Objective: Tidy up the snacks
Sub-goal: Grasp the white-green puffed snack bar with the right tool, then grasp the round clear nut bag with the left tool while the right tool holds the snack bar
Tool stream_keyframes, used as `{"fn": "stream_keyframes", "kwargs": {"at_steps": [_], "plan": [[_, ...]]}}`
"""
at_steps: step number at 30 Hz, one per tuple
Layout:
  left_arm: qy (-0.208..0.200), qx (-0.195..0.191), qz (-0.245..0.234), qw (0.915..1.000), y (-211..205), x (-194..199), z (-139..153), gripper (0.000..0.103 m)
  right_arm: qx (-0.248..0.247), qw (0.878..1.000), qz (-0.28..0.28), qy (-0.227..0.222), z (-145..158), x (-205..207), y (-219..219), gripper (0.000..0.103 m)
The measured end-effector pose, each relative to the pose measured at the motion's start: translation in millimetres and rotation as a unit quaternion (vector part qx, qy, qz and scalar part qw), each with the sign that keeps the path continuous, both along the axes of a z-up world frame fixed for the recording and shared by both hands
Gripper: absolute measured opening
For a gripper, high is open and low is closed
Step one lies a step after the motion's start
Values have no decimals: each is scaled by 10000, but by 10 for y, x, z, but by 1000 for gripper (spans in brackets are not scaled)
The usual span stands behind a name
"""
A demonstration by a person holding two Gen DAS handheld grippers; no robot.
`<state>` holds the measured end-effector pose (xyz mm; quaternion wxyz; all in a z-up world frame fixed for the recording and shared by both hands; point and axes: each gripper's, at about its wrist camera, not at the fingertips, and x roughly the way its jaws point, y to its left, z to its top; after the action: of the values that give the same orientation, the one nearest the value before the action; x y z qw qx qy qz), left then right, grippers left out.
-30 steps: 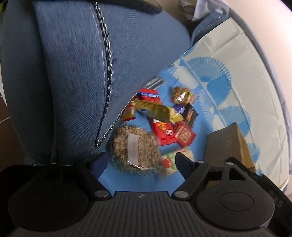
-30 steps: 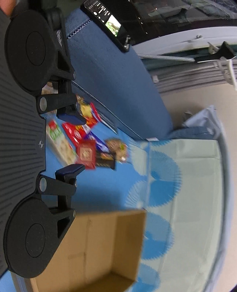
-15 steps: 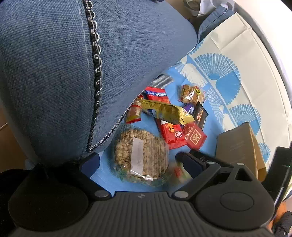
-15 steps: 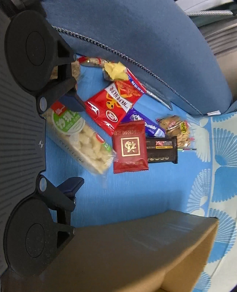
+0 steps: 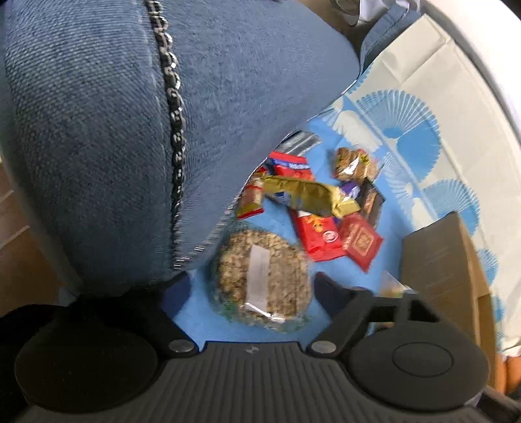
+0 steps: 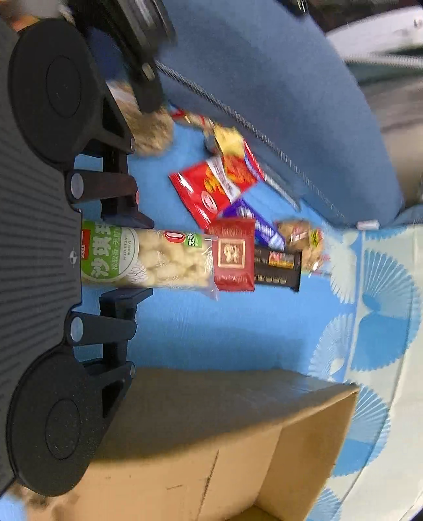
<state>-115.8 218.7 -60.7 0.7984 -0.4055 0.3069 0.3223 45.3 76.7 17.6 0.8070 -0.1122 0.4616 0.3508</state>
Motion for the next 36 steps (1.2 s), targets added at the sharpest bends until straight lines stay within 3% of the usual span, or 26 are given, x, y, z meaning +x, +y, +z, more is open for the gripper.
{"fn": "stream_keyframes", "kwargs": {"at_steps": [3,6,8,11,15,18,22,25,28,30,33,36], "plan": [[144,57,12,9999,-12,1,1,64,115,9997,191,135,98,-190,-200,38],[193,50,-143,9997,-44,16,14,65,139,9994,303,131,101,-399,-375,38],[218,63,-395,9990,-90,46,19,71,115,9993,320,144,52,-474,-440,38],[359,416,-517,9971,-180,114,64,87,77,9996,285,49,-6,-484,-430,38],[570,701,-735,9932,-270,313,24,89,-25,9998,185,76,-132,-455,-430,38],[767,817,-781,9906,-308,462,-69,98,-183,9995,202,181,-253,-445,-423,40],[880,1061,-774,9874,-349,554,-125,97,-310,9991,254,165,-333,-439,-439,45],[885,1260,-928,9837,-398,568,-110,79,-336,9988,322,141,-327,-451,-466,45],[677,1264,-1047,9841,-423,526,-59,77,-349,9987,349,141,-315,-472,-492,44],[534,1255,-1167,9838,-456,499,-21,77,-342,9987,366,124,-312,-466,-487,39],[246,1065,-1572,9815,-509,476,8,77,-325,9989,330,86,-289,-485,-508,38],[229,970,-1812,9784,-545,495,-2,77,-310,9991,284,107,-278,-480,-517,38]]}}
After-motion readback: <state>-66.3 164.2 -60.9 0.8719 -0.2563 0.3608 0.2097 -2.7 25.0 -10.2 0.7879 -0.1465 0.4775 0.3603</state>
